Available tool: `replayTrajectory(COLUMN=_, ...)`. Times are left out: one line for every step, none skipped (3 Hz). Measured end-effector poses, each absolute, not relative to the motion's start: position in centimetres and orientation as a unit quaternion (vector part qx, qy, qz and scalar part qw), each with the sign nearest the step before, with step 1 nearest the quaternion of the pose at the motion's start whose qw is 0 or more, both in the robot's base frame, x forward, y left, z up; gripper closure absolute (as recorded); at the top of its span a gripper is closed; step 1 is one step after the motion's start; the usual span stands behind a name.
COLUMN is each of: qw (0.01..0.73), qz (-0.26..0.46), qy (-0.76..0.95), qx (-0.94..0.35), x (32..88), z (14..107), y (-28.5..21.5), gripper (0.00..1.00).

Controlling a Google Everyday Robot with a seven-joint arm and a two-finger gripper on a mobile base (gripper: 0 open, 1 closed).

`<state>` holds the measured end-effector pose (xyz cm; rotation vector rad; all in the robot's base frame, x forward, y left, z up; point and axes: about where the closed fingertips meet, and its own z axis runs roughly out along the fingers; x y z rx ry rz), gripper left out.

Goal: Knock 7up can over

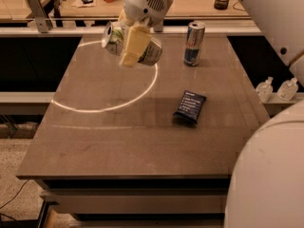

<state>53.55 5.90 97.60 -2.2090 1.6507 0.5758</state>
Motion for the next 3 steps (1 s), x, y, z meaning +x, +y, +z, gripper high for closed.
replayTrajectory(qw=0.117, qz=0.158, qy=0.582, qx=-0.789, x=51.5, z=96.5, y=4.6, gripper=1.0)
replayTrajectory(qw=0.068, qz=0.11, qy=0.588, qx=-0.799, x=49.5, z=94.2, y=2.9, gripper=1.0)
replayTrajectory(qw=0.038, qz=0.084, qy=0.589, qx=-0.803, x=48.4, z=91.2, y=2.1, gripper=1.0)
